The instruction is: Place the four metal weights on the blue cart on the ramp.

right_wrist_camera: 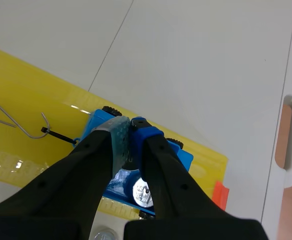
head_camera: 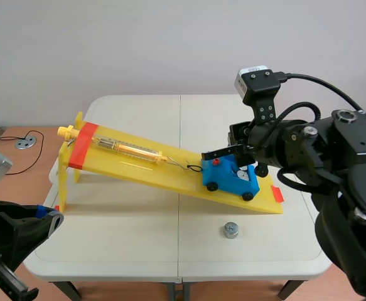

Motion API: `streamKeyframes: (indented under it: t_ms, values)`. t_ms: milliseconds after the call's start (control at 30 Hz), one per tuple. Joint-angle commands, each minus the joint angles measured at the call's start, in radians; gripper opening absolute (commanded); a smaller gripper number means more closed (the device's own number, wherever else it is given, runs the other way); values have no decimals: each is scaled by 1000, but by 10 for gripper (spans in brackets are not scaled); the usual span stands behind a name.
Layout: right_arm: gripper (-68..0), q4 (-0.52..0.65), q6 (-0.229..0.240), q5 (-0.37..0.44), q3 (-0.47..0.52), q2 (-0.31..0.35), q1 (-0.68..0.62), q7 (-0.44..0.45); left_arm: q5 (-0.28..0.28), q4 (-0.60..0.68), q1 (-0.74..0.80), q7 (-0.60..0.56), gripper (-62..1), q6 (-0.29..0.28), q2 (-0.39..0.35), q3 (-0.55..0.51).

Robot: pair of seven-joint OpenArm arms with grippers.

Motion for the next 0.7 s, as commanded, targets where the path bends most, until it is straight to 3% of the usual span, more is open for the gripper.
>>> streamKeyframes:
  t_ms: [0,667]
  values:
    - [-667,50,-65,16,29,22,132,179,-78,73,-8,-97,-571,-18,8,-18]
    - [-667,-37,-87,1,-13,-20,145,211,-78,73,-8,-96,-571,-18,11,-18]
